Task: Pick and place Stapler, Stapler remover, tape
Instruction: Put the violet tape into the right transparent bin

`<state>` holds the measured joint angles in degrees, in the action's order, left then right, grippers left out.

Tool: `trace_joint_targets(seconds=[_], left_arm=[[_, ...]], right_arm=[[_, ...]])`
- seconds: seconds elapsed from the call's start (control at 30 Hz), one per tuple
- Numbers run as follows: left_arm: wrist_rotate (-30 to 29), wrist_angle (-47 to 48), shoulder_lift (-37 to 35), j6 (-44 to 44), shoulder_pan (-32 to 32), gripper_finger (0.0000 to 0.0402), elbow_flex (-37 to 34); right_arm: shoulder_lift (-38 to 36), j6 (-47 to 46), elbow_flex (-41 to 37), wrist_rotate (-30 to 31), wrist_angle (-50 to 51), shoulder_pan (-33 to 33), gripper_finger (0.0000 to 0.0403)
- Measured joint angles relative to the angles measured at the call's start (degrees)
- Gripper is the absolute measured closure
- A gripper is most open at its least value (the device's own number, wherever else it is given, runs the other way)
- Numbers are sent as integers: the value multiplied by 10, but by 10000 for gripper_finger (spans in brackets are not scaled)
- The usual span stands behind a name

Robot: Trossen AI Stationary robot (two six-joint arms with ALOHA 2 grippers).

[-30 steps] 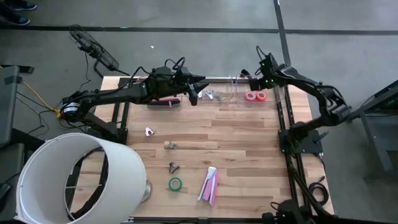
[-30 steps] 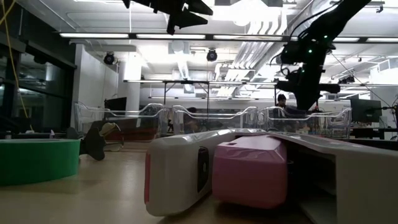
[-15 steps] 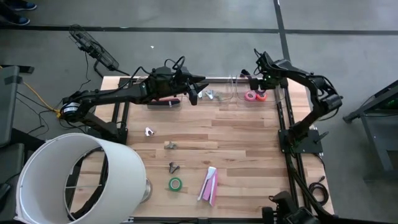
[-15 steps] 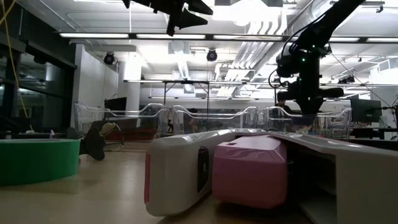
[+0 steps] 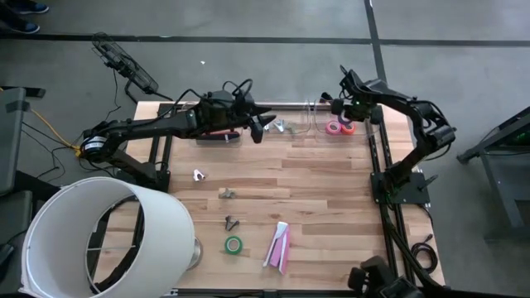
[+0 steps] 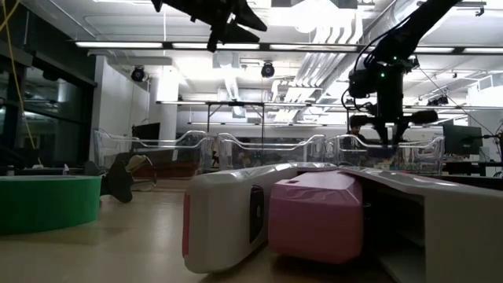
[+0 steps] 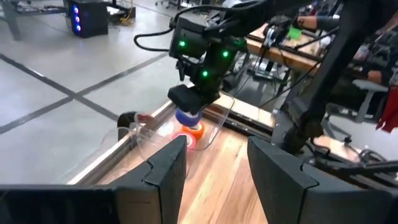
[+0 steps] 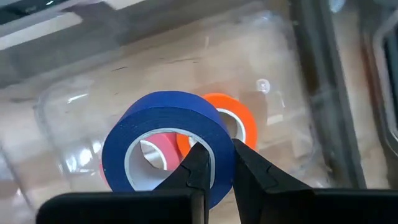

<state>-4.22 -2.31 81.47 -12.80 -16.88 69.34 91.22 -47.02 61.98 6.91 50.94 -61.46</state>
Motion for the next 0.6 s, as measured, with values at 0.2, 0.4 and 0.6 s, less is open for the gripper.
trace_joint_targets(seconds=[0.2, 0.4, 0.6], left_arm=[[10, 10, 0, 36, 0, 234, 0], [24, 30, 0, 38, 0, 234, 0], [24, 70, 0, 42, 0, 234, 0]], right_arm=[[0, -147, 0, 29, 18, 27, 370], [0, -270, 0, 46, 30, 37, 364], [0, -357, 0, 41, 32, 38, 367]])
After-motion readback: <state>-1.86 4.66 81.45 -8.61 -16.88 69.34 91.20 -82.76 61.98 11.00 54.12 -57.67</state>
